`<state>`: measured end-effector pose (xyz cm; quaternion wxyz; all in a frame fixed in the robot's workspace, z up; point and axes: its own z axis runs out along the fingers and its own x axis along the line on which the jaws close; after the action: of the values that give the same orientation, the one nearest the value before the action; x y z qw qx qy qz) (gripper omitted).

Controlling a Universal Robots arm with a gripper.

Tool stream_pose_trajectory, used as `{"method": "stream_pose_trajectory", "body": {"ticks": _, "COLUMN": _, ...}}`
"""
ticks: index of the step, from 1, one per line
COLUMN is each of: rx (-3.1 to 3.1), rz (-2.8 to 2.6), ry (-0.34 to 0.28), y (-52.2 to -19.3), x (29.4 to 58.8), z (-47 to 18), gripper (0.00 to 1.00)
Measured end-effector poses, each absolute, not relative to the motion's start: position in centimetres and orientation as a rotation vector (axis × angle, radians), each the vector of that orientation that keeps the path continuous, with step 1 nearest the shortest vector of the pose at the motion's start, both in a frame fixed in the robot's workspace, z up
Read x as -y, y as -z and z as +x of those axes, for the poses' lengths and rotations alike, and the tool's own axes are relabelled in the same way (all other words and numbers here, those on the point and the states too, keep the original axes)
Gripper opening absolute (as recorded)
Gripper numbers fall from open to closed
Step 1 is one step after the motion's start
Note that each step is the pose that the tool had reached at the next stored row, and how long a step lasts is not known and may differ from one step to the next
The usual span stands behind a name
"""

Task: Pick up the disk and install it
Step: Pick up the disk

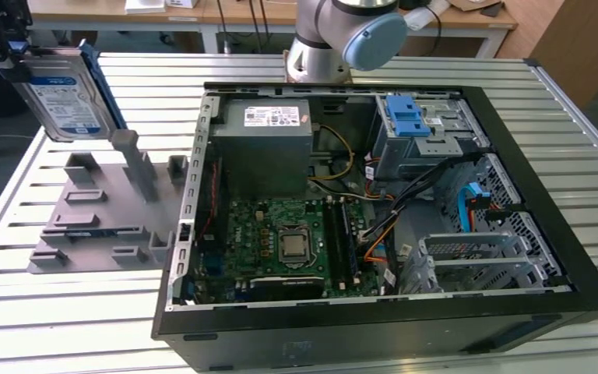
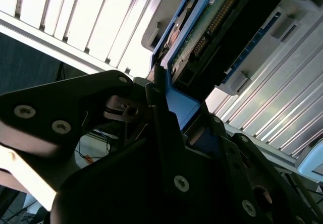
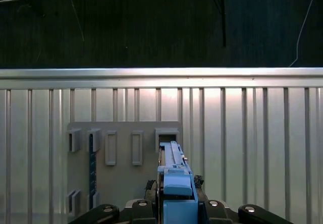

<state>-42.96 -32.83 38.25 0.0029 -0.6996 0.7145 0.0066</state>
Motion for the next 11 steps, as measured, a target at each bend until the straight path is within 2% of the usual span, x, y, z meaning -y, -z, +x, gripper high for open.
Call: {"method": "stream_pose_trajectory", "body": {"ticks": 11, "rx": -2.240, "rz": -2.194, "ry": -0.020, "y": -39.4, "x": 32.8, "z": -43.0, "gripper": 0.37}}
